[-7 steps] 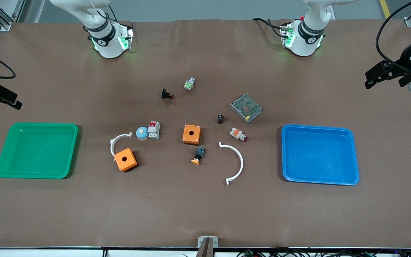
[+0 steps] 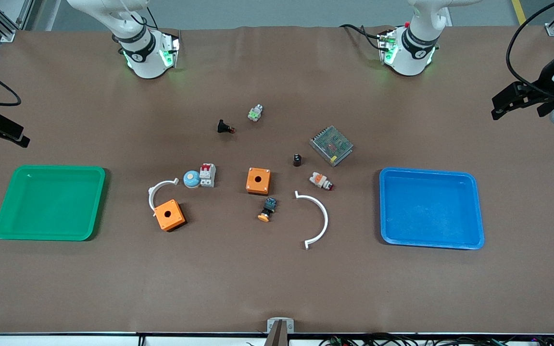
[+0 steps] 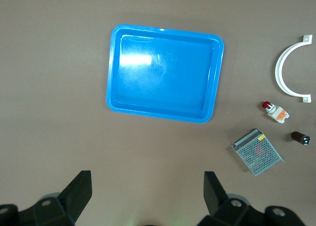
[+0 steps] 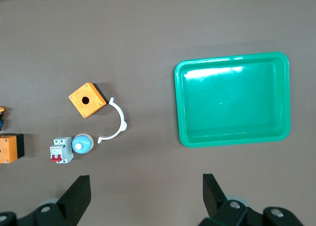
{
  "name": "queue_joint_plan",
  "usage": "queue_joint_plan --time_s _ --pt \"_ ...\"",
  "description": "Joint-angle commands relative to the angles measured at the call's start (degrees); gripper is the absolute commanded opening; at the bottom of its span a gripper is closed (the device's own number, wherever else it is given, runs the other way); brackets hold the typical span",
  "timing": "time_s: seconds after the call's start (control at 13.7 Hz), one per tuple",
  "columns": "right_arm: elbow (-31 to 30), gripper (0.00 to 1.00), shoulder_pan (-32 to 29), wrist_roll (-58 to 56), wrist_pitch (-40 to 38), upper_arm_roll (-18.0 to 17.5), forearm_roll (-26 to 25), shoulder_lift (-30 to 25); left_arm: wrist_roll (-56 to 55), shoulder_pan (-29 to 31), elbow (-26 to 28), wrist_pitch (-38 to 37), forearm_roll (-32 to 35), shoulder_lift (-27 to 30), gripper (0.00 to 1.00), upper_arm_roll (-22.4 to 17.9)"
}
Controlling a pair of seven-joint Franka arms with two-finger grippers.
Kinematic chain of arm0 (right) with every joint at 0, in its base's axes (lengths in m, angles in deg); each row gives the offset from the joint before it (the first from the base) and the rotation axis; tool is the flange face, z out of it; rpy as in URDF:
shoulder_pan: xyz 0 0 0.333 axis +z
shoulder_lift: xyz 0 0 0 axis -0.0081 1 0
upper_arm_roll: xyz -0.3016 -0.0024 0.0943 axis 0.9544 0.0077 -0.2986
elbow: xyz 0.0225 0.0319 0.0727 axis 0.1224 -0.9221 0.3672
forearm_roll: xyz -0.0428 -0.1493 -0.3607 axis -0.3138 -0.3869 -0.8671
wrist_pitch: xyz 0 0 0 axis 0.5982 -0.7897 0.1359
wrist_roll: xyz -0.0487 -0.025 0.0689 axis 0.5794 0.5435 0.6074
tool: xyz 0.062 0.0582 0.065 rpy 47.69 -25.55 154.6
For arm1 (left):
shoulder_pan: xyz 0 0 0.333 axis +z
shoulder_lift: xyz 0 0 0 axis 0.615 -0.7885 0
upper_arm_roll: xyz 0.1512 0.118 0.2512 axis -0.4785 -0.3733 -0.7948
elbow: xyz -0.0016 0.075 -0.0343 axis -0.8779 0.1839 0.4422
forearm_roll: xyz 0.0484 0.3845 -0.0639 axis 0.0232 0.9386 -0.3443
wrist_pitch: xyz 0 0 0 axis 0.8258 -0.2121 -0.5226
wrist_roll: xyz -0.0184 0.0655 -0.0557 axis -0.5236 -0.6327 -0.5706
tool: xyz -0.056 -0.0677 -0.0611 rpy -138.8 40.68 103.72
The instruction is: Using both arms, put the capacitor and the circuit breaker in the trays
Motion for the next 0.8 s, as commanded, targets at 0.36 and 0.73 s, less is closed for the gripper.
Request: queue_joint_plan --time_s 0.36,0.73 --pt "1.59 1.00 -0.96 -0.56 -0.80 -0.71 0.72 0.75 -9.78 -1.23 0.42 -0.22 0.03 -5.69 1.00 10.20" --pt "1.50 1.00 -0.87 -0.56 -0.80 -0.71 0.90 1.19 -36.40 -3.16 4.89 13.10 0.56 -13.86 1.00 22.34"
